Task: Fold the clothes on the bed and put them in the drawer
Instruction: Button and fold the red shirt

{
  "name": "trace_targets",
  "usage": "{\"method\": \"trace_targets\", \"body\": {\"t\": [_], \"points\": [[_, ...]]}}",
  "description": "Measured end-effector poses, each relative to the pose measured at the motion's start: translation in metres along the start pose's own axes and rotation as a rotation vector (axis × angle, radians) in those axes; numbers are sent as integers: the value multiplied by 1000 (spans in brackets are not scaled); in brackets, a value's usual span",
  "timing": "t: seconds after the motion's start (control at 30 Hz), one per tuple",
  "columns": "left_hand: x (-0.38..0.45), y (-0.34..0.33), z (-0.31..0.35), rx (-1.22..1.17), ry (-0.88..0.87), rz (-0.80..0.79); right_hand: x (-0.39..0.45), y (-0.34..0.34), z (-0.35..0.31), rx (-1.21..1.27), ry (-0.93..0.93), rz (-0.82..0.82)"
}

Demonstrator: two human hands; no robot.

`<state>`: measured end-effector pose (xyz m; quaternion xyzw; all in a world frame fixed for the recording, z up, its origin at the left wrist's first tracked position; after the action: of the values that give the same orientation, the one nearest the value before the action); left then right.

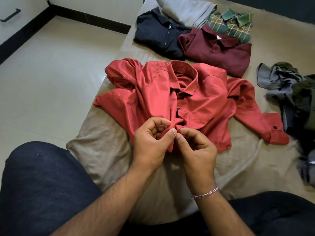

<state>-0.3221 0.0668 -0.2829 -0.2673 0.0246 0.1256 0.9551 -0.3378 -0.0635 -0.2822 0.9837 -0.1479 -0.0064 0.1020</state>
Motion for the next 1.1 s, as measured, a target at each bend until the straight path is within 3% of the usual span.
{"method": "trace_targets", "body": {"t": [0.77,1.1], "points": [[2,1,-1,-16,-6,-10,4,3,6,14,22,14],[5,4,2,49,1,-6,9,3,7,78,18,-108]]}}
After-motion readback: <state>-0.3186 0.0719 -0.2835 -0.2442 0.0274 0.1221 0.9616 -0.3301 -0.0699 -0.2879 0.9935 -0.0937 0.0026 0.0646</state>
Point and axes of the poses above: each hand's wrist, its own x-axis towards the middle knuckle, its own y-axis out of the back of the hand, z = x × y, the point moved 3 cm from there along x, towards the middle knuckle, and after that the axes turned 14 degrees about -x, right-handed, at the moved point
